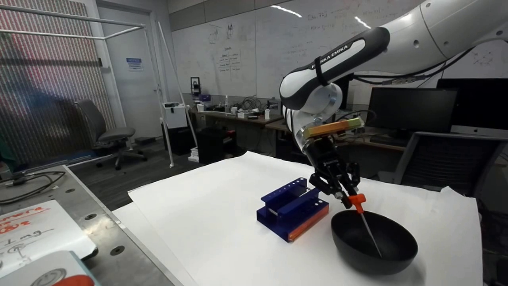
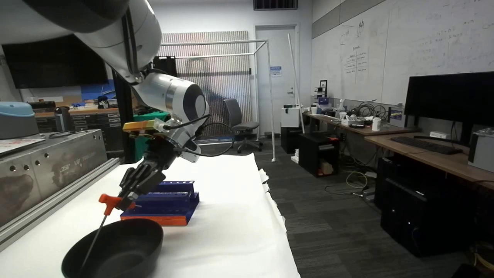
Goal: Put the orange object into the black bowl.
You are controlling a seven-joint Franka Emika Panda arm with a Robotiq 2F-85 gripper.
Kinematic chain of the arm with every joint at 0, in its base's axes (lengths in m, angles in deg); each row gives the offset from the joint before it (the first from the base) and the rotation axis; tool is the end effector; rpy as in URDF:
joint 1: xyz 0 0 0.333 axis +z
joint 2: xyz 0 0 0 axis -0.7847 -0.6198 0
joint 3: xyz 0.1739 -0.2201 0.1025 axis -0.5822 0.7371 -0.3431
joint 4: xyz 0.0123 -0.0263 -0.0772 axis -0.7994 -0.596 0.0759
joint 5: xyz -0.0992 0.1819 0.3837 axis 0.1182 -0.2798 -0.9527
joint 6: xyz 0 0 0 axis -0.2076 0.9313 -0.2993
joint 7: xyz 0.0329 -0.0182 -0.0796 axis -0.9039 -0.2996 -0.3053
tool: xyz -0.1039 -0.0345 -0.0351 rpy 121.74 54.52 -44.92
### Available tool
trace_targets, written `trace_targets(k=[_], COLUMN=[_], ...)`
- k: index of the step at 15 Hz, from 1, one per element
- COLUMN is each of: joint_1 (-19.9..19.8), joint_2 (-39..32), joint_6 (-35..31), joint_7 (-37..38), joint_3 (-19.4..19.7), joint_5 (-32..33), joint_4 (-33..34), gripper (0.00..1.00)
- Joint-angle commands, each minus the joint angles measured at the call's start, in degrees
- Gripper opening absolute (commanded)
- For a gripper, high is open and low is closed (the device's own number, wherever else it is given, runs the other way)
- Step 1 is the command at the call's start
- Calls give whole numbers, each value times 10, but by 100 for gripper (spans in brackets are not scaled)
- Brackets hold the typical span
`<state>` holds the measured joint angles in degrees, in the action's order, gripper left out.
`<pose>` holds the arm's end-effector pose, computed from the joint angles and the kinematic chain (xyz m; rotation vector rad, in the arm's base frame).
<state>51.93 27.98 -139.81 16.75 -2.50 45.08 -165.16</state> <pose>0.6353 0.0320 0.2253 -2.5559 0.7534 1.4577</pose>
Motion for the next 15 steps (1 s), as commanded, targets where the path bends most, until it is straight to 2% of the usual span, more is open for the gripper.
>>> trace_targets(k=[1, 2, 4, 10, 15], joint_1=[8, 12, 13, 9, 14], joint_2=[-7, -14, -25, -30, 39], joint_6=[-14, -24, -30, -38, -73], joint_7=[-6, 2, 5, 0, -18], joint_3=[9, 12, 14, 13, 11], joint_5=[-2, 3, 4, -2, 5], joint_4=[-13, -17, -18, -16, -37], gripper=[14, 46, 54, 99, 100])
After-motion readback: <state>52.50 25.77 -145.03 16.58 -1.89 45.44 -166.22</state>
